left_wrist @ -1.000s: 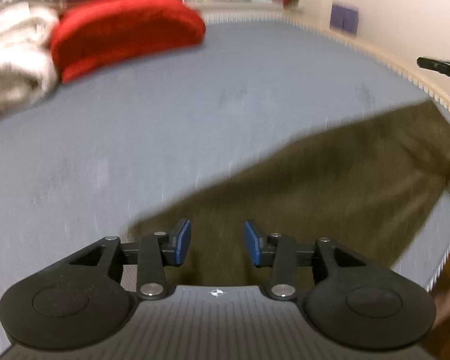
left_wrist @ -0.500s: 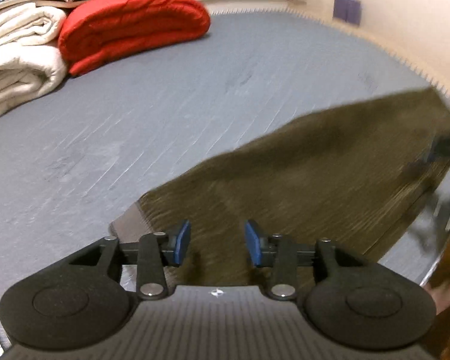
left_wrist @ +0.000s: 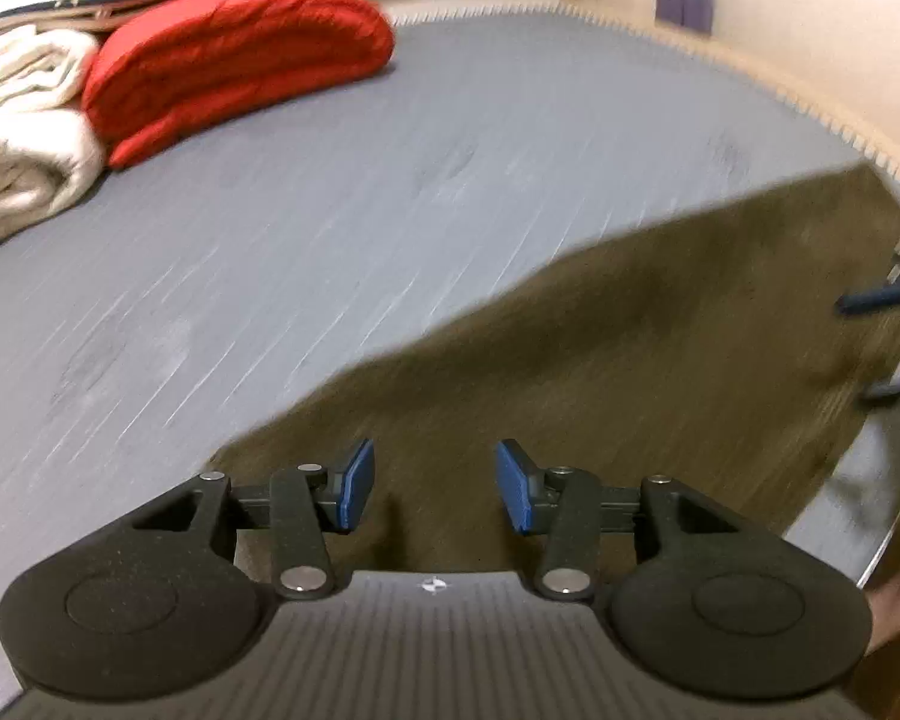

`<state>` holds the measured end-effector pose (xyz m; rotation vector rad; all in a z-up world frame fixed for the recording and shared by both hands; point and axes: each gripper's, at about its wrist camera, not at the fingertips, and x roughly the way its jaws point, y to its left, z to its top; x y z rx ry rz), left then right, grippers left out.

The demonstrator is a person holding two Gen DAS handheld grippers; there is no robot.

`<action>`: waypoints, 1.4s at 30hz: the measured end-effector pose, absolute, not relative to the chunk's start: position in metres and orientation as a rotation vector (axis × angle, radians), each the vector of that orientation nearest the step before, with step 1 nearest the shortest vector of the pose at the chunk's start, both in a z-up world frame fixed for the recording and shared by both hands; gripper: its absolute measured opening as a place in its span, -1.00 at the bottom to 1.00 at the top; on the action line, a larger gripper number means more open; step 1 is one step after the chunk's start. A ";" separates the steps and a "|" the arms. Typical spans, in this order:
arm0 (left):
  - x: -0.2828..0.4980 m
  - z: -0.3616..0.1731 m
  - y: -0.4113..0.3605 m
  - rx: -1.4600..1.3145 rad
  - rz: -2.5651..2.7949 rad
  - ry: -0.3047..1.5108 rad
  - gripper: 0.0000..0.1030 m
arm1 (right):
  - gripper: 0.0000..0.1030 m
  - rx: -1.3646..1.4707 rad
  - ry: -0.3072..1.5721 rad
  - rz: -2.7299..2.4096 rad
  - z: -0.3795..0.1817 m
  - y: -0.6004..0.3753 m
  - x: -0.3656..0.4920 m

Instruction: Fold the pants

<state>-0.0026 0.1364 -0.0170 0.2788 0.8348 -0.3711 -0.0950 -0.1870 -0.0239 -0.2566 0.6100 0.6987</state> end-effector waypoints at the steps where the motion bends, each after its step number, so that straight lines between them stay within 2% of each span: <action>1: 0.001 -0.014 0.127 0.269 -0.383 0.820 -0.03 | 0.26 -0.247 0.617 0.673 -0.025 -0.192 -0.092; 5: 0.024 -0.018 0.092 0.223 -0.445 0.799 -0.03 | 0.28 -0.221 0.711 0.569 -0.050 -0.196 -0.073; 9: 0.054 -0.045 0.069 0.221 -0.452 0.849 -0.16 | 0.30 -0.241 0.888 0.491 -0.085 -0.203 -0.061; 12: 0.083 -0.083 0.071 0.306 -0.300 0.987 -0.24 | 0.31 -0.217 0.878 0.504 -0.081 -0.207 -0.063; 14: 0.094 -0.095 0.075 0.306 -0.252 1.018 -0.22 | 0.31 -0.193 0.866 0.499 -0.075 -0.214 -0.065; 21: 0.086 -0.048 0.059 0.242 -0.248 0.888 -0.22 | 0.31 -0.099 0.748 0.387 -0.051 -0.269 -0.073; 27: 0.079 -0.038 0.024 0.171 -0.420 0.810 -0.21 | 0.32 -0.115 0.867 0.257 -0.084 -0.301 -0.061; 29: 0.083 -0.045 0.014 0.165 -0.458 0.818 -0.21 | 0.33 -0.121 0.854 0.272 -0.087 -0.307 -0.066; 32: 0.096 -0.071 0.000 0.210 -0.436 0.891 -0.14 | 0.34 -0.122 0.843 0.266 -0.083 -0.310 -0.073; 33: 0.099 -0.081 -0.004 0.243 -0.399 0.926 0.02 | 0.34 -0.104 0.833 0.249 -0.080 -0.314 -0.075; 34: 0.101 -0.084 -0.006 0.249 -0.382 0.935 0.04 | 0.33 -0.090 0.822 0.234 -0.075 -0.321 -0.078; 40: 0.096 -0.053 -0.015 0.164 -0.365 0.875 0.09 | 0.35 0.071 0.704 0.022 -0.048 -0.373 -0.080; 42: 0.085 -0.043 -0.021 0.177 -0.363 0.833 0.26 | 0.39 0.118 0.672 -0.075 -0.044 -0.394 -0.080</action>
